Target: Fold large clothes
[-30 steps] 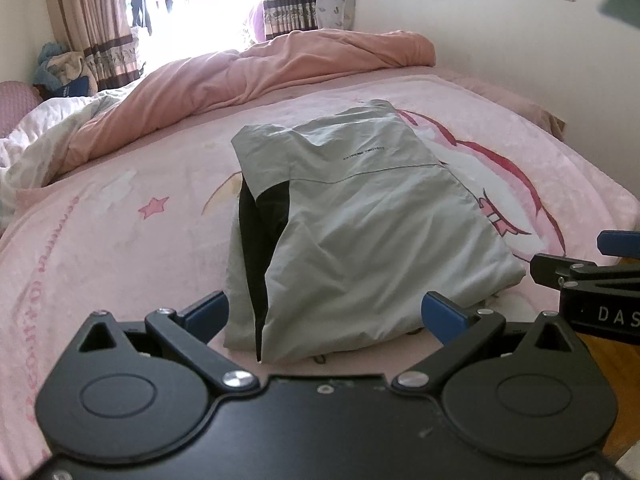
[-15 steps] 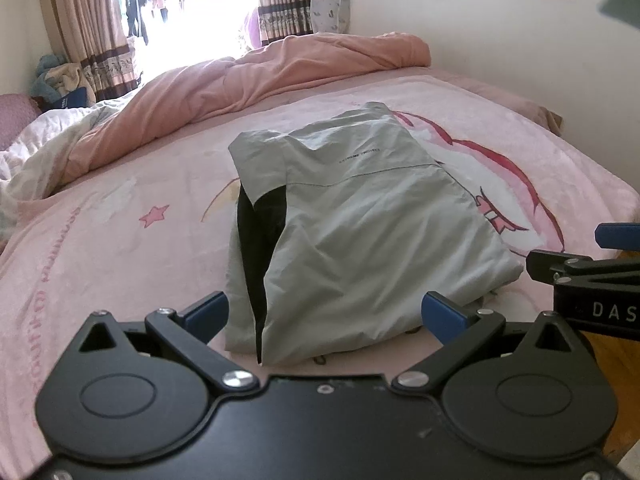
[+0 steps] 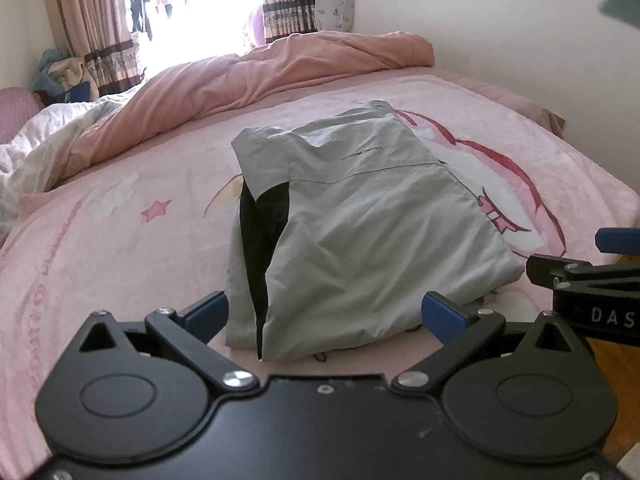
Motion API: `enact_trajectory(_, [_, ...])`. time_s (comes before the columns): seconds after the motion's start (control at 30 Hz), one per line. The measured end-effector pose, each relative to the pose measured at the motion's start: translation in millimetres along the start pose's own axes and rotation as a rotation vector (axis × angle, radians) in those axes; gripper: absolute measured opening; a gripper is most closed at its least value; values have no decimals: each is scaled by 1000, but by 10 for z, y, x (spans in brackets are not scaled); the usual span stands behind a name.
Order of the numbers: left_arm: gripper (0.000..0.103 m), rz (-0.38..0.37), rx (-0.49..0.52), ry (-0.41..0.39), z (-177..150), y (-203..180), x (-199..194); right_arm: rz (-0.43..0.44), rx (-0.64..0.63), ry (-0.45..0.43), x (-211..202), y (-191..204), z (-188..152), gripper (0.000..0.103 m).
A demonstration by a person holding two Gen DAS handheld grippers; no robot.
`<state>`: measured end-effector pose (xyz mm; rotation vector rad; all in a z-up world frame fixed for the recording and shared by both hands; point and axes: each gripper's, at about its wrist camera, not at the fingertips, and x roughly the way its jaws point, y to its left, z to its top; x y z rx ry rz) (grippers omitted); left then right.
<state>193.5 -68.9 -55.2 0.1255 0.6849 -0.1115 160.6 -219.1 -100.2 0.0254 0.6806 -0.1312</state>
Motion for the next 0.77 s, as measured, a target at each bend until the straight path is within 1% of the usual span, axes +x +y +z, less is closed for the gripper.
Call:
enact_trajectory(0.53, [103, -5, -14, 24, -38, -9, 81, 10, -22, 19, 55, -87, -13, 90])
enact_trajectory(0.77, [103, -12, -15, 17, -50, 2, 78, 9, -22, 13, 67, -91, -8, 90])
